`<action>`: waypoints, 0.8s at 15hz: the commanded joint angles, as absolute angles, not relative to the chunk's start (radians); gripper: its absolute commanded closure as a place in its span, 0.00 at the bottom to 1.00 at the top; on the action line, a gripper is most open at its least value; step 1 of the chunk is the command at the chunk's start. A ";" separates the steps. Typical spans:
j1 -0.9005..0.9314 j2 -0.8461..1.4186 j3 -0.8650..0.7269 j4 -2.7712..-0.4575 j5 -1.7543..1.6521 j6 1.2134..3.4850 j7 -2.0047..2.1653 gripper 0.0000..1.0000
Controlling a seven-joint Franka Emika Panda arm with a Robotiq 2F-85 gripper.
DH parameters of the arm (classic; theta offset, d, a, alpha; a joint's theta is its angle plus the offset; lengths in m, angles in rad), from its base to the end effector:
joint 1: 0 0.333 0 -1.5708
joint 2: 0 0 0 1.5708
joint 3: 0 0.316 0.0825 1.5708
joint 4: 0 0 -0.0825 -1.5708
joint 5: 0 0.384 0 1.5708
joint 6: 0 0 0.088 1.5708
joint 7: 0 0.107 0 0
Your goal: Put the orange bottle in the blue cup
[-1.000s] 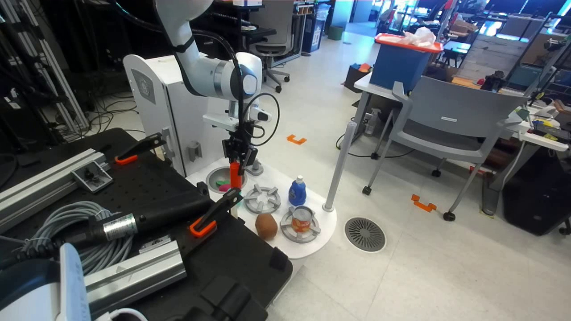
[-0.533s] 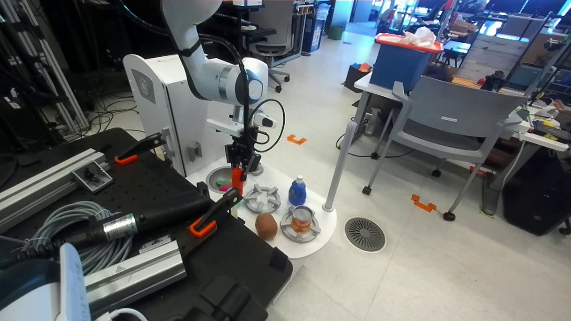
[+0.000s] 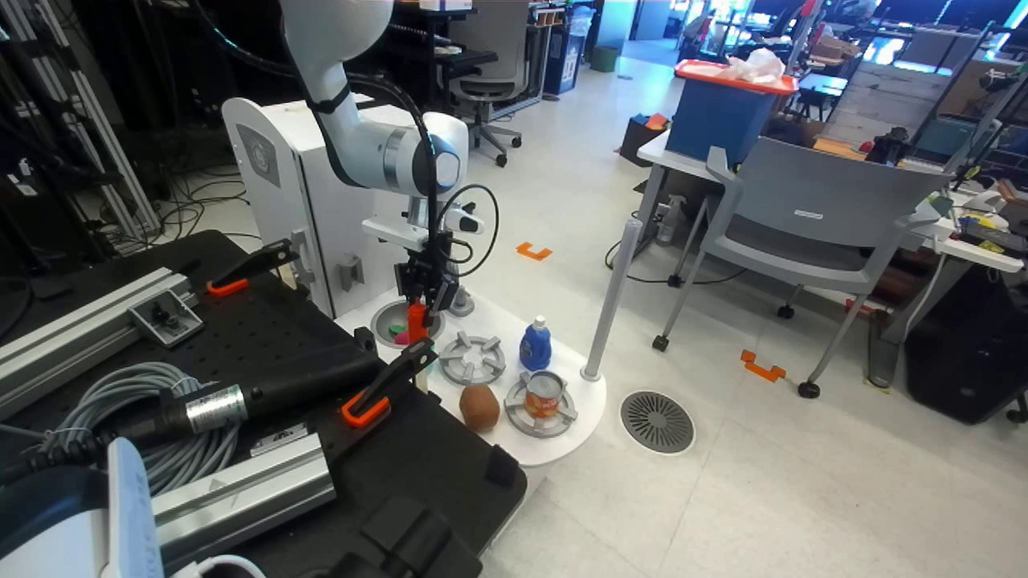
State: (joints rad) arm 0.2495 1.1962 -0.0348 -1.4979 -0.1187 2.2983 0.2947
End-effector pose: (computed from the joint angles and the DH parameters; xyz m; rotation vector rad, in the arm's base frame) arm 0.5918 0.1267 -0.0708 2.8914 0.0468 -0.5212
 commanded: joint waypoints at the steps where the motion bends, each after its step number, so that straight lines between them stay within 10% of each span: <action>1: 0.266 1.253 -0.041 -1.415 -0.115 2.298 0.298 0.87; 8: 0.302 1.298 -0.062 -1.349 -0.133 2.309 0.308 0.87; 9: 0.303 1.308 -0.066 -1.338 -0.134 2.305 0.310 0.57; 10: 0.301 1.317 -0.071 -1.328 -0.135 2.299 0.313 0.84; 11: 0.302 1.325 -0.076 -1.319 -0.137 2.297 0.314 0.82; 12: 0.301 1.331 -0.078 -1.313 -0.136 2.289 0.315 0.34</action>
